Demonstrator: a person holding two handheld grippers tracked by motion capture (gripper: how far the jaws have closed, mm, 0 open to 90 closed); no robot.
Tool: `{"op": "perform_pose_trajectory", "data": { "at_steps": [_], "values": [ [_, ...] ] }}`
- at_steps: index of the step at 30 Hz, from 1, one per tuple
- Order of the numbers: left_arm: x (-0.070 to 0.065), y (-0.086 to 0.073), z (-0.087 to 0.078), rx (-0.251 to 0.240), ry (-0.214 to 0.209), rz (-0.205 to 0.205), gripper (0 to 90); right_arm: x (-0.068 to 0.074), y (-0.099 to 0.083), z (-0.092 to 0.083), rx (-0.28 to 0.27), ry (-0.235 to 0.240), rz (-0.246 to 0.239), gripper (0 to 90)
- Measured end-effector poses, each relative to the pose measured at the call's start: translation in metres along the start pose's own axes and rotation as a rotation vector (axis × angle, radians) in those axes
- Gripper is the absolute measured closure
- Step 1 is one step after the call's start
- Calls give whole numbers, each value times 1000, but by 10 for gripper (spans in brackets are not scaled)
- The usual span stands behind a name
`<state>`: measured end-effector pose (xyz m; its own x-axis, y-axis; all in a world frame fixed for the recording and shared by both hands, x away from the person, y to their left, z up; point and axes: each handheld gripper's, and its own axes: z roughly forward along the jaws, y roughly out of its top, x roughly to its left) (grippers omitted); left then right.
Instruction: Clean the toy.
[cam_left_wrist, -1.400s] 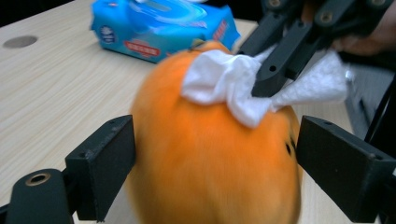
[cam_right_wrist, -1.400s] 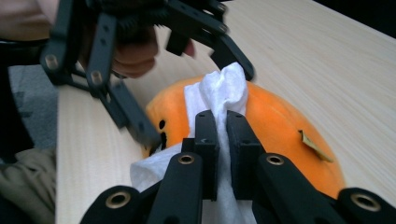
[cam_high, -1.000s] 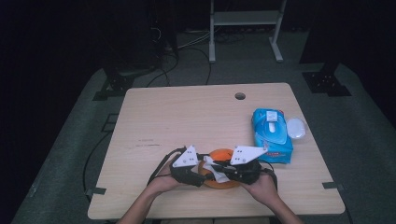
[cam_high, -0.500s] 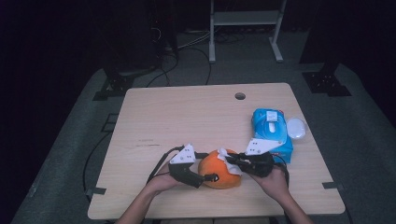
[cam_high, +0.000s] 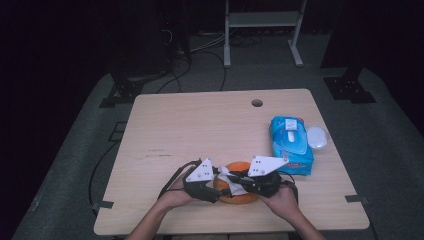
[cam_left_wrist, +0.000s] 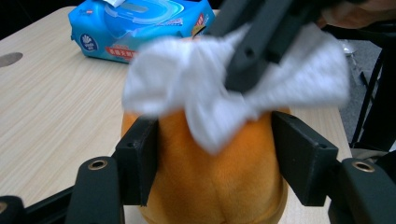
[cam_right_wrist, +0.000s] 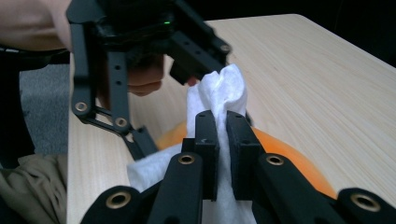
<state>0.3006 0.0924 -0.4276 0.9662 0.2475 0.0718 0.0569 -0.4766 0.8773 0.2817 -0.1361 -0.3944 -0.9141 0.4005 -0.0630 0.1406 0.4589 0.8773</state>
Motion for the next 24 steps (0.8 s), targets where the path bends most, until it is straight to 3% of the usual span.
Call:
{"op": "perform_pose_trajectory", "data": {
  "at_steps": [4,6,10,12,15,17,20,24],
  "values": [
    [5,-5,-1,5,-3,-22,360,-12,-6,-6,2,-34,28,835],
    [9,-9,-3,2,-8,-45,358,-24,-16,-13,12,-59,68,835],
    [11,-7,-3,-7,-21,-60,326,-31,-22,-18,11,-52,101,835],
    [12,-2,-5,-34,-19,-82,221,-26,-21,-16,20,-59,83,835],
    [11,0,-3,-46,-21,-79,208,-18,-17,-9,4,-18,72,835],
    [8,-2,0,-21,-9,-46,255,-9,-12,-4,10,-3,40,834],
    [10,-6,-3,-8,-7,-55,318,-4,-10,0,30,-12,0,834],
    [13,-9,-4,-6,2,-79,337,-16,-14,-7,29,-25,36,835]
  ]
}}
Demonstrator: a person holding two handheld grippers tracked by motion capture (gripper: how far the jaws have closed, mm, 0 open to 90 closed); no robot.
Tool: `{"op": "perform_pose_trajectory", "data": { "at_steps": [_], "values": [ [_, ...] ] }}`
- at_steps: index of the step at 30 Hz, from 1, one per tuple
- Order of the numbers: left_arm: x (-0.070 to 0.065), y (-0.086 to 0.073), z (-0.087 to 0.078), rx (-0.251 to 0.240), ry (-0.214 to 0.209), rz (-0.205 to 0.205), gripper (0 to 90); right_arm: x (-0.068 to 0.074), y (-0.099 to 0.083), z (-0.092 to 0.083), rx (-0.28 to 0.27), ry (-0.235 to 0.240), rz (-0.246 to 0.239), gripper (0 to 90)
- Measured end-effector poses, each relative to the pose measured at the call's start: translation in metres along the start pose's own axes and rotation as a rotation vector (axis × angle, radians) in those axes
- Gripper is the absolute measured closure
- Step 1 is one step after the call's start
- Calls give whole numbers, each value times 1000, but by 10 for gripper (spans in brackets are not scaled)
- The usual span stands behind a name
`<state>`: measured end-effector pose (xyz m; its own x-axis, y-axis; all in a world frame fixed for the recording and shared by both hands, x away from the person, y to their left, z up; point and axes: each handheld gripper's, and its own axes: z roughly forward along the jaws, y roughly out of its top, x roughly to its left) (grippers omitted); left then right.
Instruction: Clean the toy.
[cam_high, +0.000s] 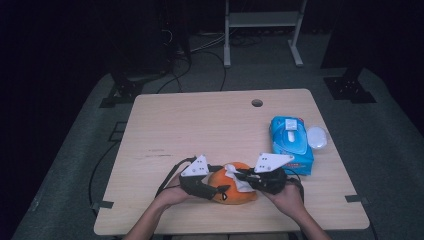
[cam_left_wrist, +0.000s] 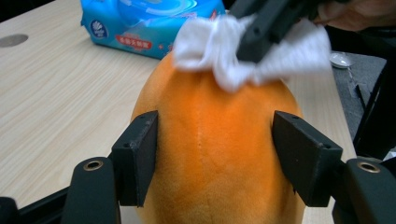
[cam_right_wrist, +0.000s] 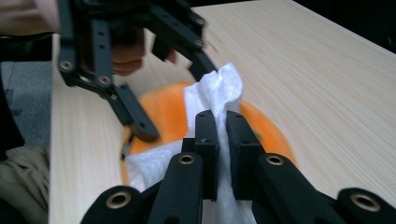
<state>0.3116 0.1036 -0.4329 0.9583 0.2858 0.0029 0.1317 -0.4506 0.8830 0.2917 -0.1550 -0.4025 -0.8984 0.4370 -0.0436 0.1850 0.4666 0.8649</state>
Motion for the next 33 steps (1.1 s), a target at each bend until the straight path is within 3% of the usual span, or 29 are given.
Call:
{"op": "perform_pose_trajectory", "data": {
  "at_steps": [5,8,11,14,16,19,29,33],
  "values": [
    [3,-3,-1,-5,0,-20,337,-17,-13,-13,0,-38,51,835],
    [2,-3,0,-5,-3,-17,337,-19,-15,-17,2,-46,62,835],
    [1,-2,2,1,0,-18,336,-16,-13,-17,-3,-50,58,835],
    [-1,-3,4,-2,-12,-8,336,0,-2,-4,-15,-7,20,834],
    [-1,-3,3,5,-11,-3,336,9,2,3,7,-8,-25,834],
    [0,-5,1,-1,-14,-13,336,9,3,4,10,-7,-29,835],
    [5,-8,-4,13,-20,-33,339,-25,-20,-27,6,-110,82,835],
    [6,-11,-5,7,-21,-50,339,-27,-22,-28,0,-104,98,835]
  ]
}}
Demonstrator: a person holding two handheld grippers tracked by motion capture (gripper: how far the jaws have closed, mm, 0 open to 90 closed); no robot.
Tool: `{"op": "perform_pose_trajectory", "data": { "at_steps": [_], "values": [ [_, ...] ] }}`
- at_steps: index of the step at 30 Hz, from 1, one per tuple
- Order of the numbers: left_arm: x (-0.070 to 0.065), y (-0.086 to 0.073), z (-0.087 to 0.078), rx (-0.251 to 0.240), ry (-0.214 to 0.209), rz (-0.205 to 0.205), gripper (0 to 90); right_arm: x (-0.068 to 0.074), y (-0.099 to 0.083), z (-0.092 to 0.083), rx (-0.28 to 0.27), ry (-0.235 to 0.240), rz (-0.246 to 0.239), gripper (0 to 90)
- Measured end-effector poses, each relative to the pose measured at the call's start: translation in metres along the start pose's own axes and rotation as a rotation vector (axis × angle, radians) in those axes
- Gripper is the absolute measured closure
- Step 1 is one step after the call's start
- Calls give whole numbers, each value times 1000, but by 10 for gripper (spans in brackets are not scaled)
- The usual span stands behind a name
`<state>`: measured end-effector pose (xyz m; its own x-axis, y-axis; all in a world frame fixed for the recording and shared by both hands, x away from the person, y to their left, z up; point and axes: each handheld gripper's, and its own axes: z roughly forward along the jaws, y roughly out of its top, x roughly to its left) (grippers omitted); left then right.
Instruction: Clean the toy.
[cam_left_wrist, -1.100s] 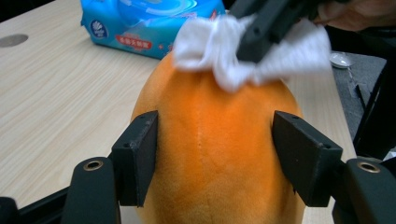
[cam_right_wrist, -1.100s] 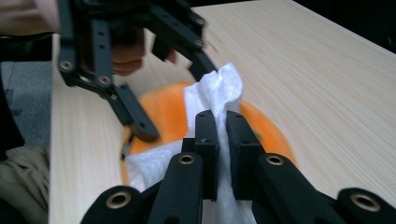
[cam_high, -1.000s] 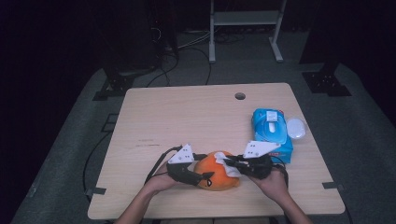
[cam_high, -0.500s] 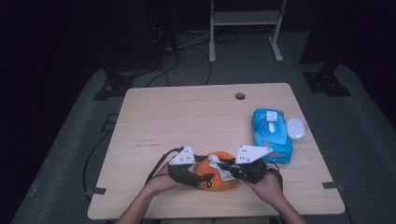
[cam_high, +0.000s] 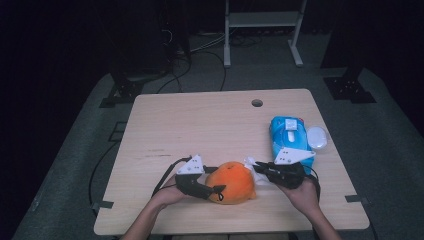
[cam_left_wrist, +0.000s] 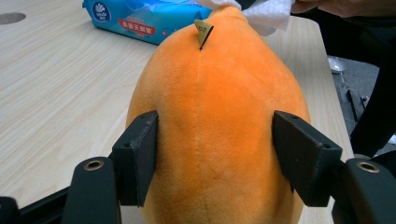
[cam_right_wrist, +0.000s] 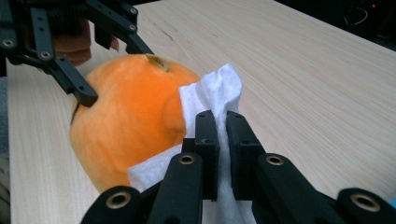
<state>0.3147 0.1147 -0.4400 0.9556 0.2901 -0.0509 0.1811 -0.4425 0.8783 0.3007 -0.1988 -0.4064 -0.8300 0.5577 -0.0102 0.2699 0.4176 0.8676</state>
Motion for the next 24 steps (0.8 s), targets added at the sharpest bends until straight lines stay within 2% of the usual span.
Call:
{"op": "perform_pose_trajectory", "data": {
  "at_steps": [2,4,5,7,14,15,19,20,21,24],
  "values": [
    [-1,1,1,5,0,5,338,3,4,1,-25,24,5,835],
    [-1,1,1,6,1,7,338,10,9,3,-34,32,-11,835],
    [-1,0,1,3,1,6,338,15,12,5,-49,51,-20,835],
    [-1,0,1,4,1,6,338,17,13,6,-47,55,-29,835],
    [-1,1,1,5,-1,-1,337,7,6,8,-19,50,0,835],
    [-4,4,3,10,0,14,336,6,6,6,-27,54,14,834],
    [-11,8,7,7,-17,41,335,11,14,6,-63,80,5,834],
    [-14,10,9,7,-21,49,335,11,14,6,-63,80,5,834],
    [-19,12,11,14,-23,72,335,17,17,10,-60,96,-8,834],
    [-20,12,10,22,-21,82,335,22,18,15,-45,103,-27,834]
  ]
}}
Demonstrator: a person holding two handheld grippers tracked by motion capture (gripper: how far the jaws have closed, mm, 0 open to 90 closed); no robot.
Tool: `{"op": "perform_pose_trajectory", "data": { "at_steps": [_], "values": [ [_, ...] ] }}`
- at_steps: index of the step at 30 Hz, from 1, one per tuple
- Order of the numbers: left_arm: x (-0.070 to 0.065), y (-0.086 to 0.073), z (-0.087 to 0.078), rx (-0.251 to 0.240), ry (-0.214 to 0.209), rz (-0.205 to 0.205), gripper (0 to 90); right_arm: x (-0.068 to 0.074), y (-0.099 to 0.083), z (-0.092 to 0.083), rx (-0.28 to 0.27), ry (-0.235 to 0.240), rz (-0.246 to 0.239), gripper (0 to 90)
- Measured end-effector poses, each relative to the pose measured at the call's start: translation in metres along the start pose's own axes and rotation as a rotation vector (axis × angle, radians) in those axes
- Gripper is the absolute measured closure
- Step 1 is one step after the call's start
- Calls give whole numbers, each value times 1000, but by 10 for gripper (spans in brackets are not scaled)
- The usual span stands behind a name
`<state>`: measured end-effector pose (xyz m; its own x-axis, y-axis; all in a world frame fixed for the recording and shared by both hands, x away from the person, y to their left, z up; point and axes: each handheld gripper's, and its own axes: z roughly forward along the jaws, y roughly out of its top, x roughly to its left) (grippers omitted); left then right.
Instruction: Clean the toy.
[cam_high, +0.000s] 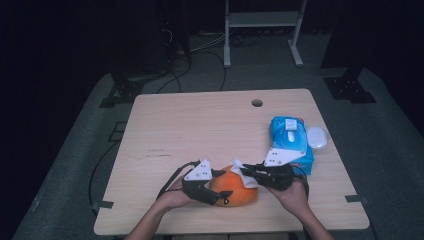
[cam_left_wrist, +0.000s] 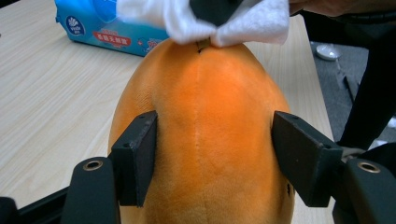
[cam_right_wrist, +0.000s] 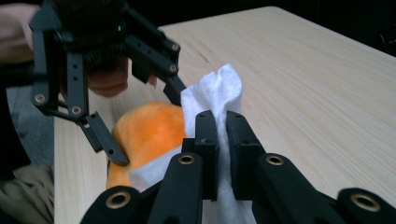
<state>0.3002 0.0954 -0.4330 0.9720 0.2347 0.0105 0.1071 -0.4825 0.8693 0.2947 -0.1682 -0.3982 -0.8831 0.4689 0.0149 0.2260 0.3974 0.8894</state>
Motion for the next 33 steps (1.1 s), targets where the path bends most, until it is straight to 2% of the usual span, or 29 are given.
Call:
{"op": "perform_pose_trajectory", "data": {
  "at_steps": [2,6,7,8,11,15,16,17,18,20,22,23,24,26,27,28,29,30,31,32,33],
  "values": [
    [3,-3,-3,-7,-10,-16,336,-2,-2,1,10,1,3,834],
    [3,-3,-2,-12,-9,-20,335,-8,-7,-2,18,-20,17,834],
    [2,-2,-1,-9,-8,-15,335,-13,-10,-5,15,-29,45,834],
    [0,0,0,-6,-9,-11,335,-14,-10,-6,12,-30,51,835],
    [-4,2,1,3,-14,4,326,-9,-7,-4,-7,-10,48,834],
    [-4,1,1,2,-15,-5,287,-1,-4,2,-4,10,25,834],
    [-2,3,1,-9,-2,-30,203,-1,-5,3,1,14,22,834],
    [-1,4,0,-22,3,-50,173,-2,-5,3,6,16,23,834],
    [-1,4,0,-22,3,-50,147,-2,-5,3,6,16,23,834],
    [1,6,0,-21,23,-84,114,-3,-6,2,11,12,22,834],
    [6,3,2,16,40,-103,93,-6,-7,0,12,16,29,835],
    [10,-2,6,13,24,-174,85,-8,-8,-1,10,20,38,835],
    [10,-2,6,13,24,-174,86,-8,-8,-1,10,20,38,835],
    [9,-3,8,22,22,-161,154,-8,-7,0,11,21,42,834],
    [5,1,6,23,50,-118,225,-8,-6,0,10,16,40,834],
    [5,1,6,23,50,-118,288,-8,-6,0,10,16,40,834],
    [0,5,4,0,83,-71,329,-9,-4,-2,0,5,40,834],
    [0,5,4,0,83,-71,350,-9,-4,-2,0,5,40,834],
    [-5,11,5,-26,93,-21,357,-8,0,-6,-31,4,40,835],
    [-5,11,5,-26,93,-21,357,-8,0,-6,-31,4,40,835],
    [-12,17,10,-33,103,17,356,-1,8,-8,-51,9,17,834]
  ]
}}
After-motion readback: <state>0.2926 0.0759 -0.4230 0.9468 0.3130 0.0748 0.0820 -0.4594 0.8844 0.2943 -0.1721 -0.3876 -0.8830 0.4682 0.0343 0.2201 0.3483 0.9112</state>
